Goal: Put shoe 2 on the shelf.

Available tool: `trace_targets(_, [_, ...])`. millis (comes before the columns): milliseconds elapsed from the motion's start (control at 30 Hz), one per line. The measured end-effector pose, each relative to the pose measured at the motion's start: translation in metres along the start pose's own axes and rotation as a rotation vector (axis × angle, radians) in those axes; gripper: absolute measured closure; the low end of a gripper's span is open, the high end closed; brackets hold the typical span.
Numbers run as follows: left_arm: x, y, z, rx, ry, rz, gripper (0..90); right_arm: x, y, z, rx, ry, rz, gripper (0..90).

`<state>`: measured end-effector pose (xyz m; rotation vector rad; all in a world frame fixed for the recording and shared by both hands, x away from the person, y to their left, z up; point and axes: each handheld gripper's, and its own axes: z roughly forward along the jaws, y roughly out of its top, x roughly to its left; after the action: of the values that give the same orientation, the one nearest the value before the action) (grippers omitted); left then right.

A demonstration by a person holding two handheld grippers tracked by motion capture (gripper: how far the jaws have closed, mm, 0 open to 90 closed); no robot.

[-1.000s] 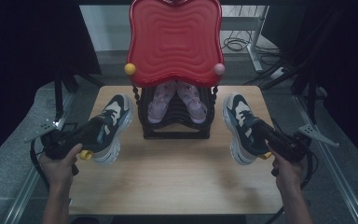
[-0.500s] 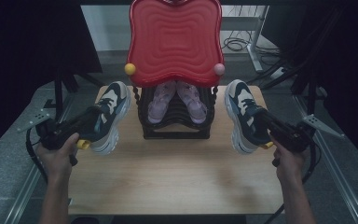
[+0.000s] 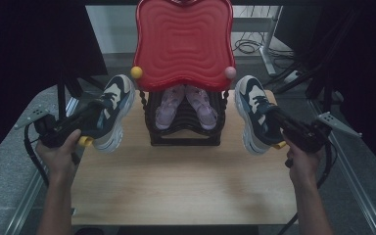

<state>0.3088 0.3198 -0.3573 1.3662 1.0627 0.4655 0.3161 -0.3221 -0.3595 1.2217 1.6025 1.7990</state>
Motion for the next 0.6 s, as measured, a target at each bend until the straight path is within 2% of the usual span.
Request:
trace_targets(367, [0.005,0.017,0.004,-0.025,-0.004,-0.021,71.2,0.001,0.009,0.007,-0.015,-0.008,0.009,71.1])
trace_targets(600, [0.002,0.033,0.007,-0.034,-0.007,-0.011,71.2,0.005,0.021,0.008,-0.033,-0.011,-0.001,71.1])
